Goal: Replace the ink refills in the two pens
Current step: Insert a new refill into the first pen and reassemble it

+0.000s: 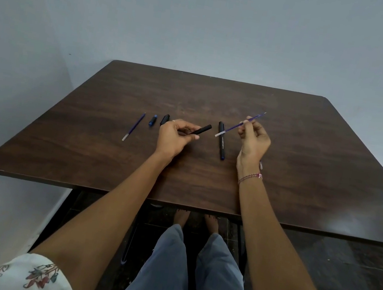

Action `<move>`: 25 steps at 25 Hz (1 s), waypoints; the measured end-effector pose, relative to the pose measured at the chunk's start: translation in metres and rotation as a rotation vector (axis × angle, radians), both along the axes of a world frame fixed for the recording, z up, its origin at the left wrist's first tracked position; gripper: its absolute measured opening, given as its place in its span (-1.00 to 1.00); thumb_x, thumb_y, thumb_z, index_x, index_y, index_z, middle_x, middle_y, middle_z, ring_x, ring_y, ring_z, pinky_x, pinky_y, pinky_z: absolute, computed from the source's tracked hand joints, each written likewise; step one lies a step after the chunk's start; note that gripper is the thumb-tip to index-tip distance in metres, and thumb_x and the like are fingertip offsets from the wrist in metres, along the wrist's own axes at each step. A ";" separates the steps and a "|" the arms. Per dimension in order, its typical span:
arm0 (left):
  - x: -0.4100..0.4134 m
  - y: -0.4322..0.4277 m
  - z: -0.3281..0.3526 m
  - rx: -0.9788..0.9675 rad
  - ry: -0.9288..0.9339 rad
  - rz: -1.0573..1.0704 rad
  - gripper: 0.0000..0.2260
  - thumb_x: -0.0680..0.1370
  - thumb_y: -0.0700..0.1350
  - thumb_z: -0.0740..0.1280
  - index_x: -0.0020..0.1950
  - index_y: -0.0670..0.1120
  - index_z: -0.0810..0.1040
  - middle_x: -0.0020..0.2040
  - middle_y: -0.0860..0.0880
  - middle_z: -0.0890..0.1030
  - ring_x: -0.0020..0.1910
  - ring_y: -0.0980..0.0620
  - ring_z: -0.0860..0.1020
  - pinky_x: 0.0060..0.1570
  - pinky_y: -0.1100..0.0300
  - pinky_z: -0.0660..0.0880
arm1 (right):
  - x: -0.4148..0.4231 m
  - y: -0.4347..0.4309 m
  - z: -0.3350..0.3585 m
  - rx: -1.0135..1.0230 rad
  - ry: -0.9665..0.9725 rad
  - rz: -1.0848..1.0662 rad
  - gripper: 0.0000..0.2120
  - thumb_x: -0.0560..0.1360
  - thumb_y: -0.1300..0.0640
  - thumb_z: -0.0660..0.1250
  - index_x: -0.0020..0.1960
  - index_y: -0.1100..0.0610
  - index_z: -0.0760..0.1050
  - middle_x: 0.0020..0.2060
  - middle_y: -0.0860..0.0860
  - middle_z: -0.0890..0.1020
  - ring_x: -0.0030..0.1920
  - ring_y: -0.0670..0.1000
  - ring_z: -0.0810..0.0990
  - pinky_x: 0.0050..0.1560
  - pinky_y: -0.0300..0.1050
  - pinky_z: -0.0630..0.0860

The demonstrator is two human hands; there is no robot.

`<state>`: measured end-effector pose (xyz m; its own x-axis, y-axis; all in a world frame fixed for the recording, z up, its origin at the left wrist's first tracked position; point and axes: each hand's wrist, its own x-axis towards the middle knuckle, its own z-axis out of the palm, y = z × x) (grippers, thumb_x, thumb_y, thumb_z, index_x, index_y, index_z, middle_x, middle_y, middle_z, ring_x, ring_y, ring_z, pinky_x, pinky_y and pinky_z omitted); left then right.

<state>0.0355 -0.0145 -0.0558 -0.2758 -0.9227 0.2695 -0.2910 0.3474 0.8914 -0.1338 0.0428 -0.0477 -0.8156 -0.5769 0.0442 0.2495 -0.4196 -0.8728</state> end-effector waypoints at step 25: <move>-0.001 -0.001 -0.001 -0.004 -0.064 -0.026 -0.73 0.36 -0.26 0.51 -0.03 0.02 0.67 -0.09 0.14 0.62 -0.12 0.21 0.55 -0.13 0.41 0.47 | 0.002 0.005 0.003 -0.128 0.000 0.038 -0.88 0.47 0.36 0.38 -0.09 0.17 0.60 -0.31 -0.04 0.67 -0.33 -0.13 0.62 -0.22 -0.28 0.58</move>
<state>0.0346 -0.0151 -0.0568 -0.3165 -0.9138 0.2545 -0.3378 0.3593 0.8700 -0.1314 0.0474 -0.0449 -0.7930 -0.5974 0.1192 0.2678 -0.5176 -0.8127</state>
